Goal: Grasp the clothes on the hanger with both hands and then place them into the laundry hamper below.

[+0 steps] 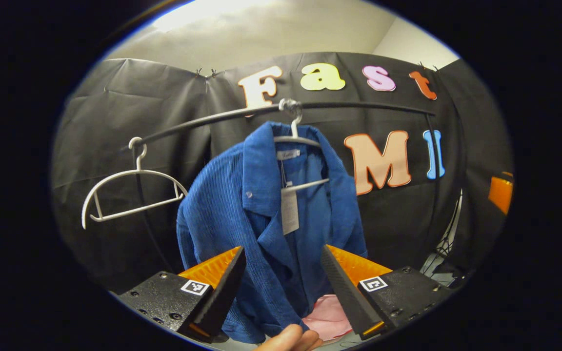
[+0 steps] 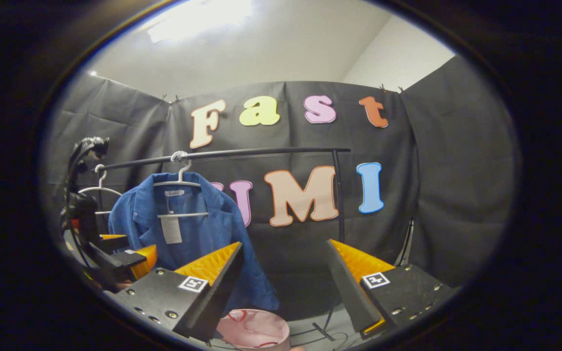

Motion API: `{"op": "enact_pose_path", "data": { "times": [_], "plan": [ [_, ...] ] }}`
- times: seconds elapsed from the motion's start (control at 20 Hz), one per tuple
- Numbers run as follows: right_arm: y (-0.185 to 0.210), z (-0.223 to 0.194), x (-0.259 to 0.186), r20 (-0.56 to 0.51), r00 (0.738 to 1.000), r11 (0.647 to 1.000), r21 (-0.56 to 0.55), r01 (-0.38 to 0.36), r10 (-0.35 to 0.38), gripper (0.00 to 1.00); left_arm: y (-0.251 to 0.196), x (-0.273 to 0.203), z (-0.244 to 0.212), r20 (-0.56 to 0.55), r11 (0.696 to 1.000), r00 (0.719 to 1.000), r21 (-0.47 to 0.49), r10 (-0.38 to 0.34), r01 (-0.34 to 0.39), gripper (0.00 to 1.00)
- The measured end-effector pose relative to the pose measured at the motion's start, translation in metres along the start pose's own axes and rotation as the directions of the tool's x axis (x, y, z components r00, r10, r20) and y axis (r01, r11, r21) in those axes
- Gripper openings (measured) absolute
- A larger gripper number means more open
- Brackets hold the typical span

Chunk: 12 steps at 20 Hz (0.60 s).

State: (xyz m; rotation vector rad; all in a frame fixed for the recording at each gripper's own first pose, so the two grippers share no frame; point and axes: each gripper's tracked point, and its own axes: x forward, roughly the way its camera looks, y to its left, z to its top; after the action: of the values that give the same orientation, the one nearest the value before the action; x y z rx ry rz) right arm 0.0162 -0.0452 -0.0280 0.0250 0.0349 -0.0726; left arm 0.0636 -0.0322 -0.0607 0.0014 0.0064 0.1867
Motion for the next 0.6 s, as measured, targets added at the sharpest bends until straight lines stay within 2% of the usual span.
{"op": "enact_pose_path", "data": {
  "times": [0.05,0.1,0.15,0.25,0.35,0.45,0.6],
  "plan": [
    [0.005,-0.005,0.001,-0.010,1.000,1.000,0.009,0.014,-0.014,0.99,0.006,0.011,-0.007,-0.006,1.000,1.000,0.020,0.014,-0.014,1.00],
    [0.011,-0.011,0.003,-0.022,1.000,1.000,0.013,0.021,-0.021,0.94,0.014,0.021,-0.016,-0.016,0.999,0.999,0.043,0.029,-0.028,0.94],
    [0.018,-0.018,0.005,-0.035,0.999,0.999,0.007,0.031,-0.031,0.99,0.020,0.027,-0.021,-0.015,0.998,0.999,0.058,0.033,-0.032,0.93],
    [0.028,-0.033,0.010,-0.061,0.996,0.998,-0.017,0.059,-0.060,0.99,0.030,0.038,-0.014,0.048,0.998,0.999,0.064,0.013,-0.016,0.92],
    [0.036,-0.047,0.013,-0.074,0.993,0.995,-0.030,0.092,-0.094,1.00,0.036,0.050,-0.009,0.084,0.999,0.996,0.033,-0.026,0.023,0.85],
    [0.045,-0.057,0.017,-0.090,0.988,0.992,-0.037,0.124,-0.127,0.99,0.029,0.064,-0.012,0.080,0.993,0.990,-0.012,-0.113,0.114,0.69],
    [0.062,-0.070,0.022,-0.136,0.979,0.988,-0.033,0.149,-0.153,0.99,0.026,0.080,-0.017,0.066,0.976,0.974,-0.004,-0.217,0.217,0.44]
  ]
}}
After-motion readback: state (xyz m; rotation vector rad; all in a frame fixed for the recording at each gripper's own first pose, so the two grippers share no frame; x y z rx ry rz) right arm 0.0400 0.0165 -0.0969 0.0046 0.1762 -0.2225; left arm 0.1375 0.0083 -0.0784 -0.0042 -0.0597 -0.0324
